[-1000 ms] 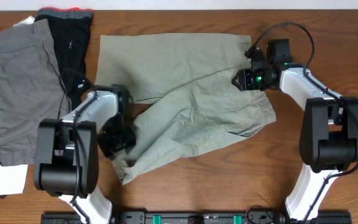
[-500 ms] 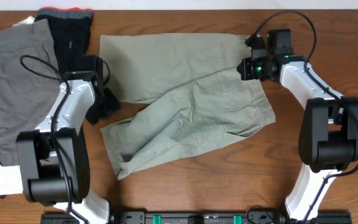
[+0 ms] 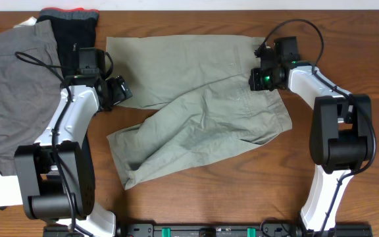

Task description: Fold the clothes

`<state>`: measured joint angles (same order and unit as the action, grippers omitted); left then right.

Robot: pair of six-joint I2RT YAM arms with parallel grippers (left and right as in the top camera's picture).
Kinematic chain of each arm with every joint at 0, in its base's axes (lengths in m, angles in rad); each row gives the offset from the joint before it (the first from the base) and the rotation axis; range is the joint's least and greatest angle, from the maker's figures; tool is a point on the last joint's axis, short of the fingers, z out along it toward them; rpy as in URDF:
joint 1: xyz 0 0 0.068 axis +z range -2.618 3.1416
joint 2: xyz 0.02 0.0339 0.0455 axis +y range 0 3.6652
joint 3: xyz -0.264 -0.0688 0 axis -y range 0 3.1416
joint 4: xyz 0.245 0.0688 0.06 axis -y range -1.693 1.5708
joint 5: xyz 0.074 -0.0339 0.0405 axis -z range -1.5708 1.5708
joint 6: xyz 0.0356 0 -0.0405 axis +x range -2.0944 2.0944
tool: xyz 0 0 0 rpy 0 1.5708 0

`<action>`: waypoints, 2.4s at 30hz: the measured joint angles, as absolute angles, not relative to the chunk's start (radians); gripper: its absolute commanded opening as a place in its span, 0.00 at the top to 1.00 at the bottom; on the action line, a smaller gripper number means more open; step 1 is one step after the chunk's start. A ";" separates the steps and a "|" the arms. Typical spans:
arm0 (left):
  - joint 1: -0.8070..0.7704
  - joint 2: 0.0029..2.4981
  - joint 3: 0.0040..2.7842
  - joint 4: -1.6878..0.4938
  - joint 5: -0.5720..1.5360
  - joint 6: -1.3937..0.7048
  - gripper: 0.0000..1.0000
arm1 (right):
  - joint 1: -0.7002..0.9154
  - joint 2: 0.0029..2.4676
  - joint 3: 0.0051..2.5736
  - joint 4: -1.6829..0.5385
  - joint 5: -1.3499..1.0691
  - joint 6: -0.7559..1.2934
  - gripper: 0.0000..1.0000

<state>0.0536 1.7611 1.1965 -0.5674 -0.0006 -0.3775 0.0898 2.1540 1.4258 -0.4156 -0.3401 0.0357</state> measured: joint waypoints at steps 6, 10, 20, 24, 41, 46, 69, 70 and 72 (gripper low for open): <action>0.054 1.761 1.196 -0.540 0.007 -0.357 0.03 | 0.037 2.154 1.439 -0.465 -0.329 0.083 0.97; 0.054 1.761 1.196 -0.490 0.064 -0.304 0.02 | -0.049 2.154 1.440 -0.470 -0.326 0.102 0.96; 0.051 1.772 1.197 -0.406 0.199 -0.207 0.01 | -0.125 2.151 1.454 -0.517 -0.368 0.091 0.70; 0.049 1.775 1.203 -0.583 0.264 -0.181 0.01 | -0.125 2.112 1.458 -0.620 -0.390 0.068 0.41; 0.000 1.774 1.177 -0.890 0.415 -0.135 0.39 | -0.096 1.993 1.448 -0.717 -0.389 0.018 0.54; -0.050 1.774 1.151 -0.798 0.417 -0.133 0.39 | -0.070 1.995 1.427 -0.713 -0.377 0.018 0.53; -0.094 1.774 1.020 -0.657 0.326 -0.144 0.40 | -0.066 1.995 1.417 -0.699 -0.355 0.017 0.49; -0.094 1.774 1.020 -0.649 0.325 -0.154 0.40 | -0.066 1.995 1.417 -0.699 -0.354 0.017 0.49; -0.094 1.774 1.020 -0.638 0.322 -0.165 0.43 | -0.066 1.995 1.417 -0.699 -0.351 0.017 0.49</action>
